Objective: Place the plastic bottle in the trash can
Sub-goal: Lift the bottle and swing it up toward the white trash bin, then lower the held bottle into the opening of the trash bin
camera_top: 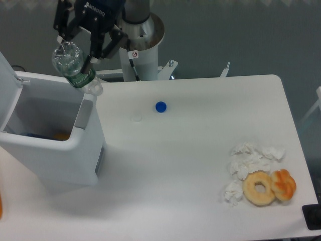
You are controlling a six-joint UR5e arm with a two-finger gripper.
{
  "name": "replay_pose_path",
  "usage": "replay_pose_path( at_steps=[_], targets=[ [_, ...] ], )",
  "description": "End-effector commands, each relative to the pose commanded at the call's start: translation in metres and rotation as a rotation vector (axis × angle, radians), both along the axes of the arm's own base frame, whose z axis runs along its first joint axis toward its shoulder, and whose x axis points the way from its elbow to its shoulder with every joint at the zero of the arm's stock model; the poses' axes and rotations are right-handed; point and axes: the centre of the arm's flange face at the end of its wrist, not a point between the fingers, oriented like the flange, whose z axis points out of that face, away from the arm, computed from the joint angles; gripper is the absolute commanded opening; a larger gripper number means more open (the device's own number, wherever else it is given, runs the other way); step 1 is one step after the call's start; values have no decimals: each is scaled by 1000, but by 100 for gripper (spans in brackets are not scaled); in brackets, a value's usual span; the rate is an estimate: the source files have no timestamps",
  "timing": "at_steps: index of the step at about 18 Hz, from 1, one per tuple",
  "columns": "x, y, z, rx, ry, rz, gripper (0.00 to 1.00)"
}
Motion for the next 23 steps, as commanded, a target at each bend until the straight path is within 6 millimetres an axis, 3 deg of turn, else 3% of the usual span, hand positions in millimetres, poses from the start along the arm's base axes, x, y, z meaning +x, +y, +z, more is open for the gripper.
replay_pose_path(
  at_steps=[6, 23],
  targets=[
    [18, 16, -24, -19, -95, -44, 60],
    [41, 58, -84, -107, -183, -128, 60]
  ],
)
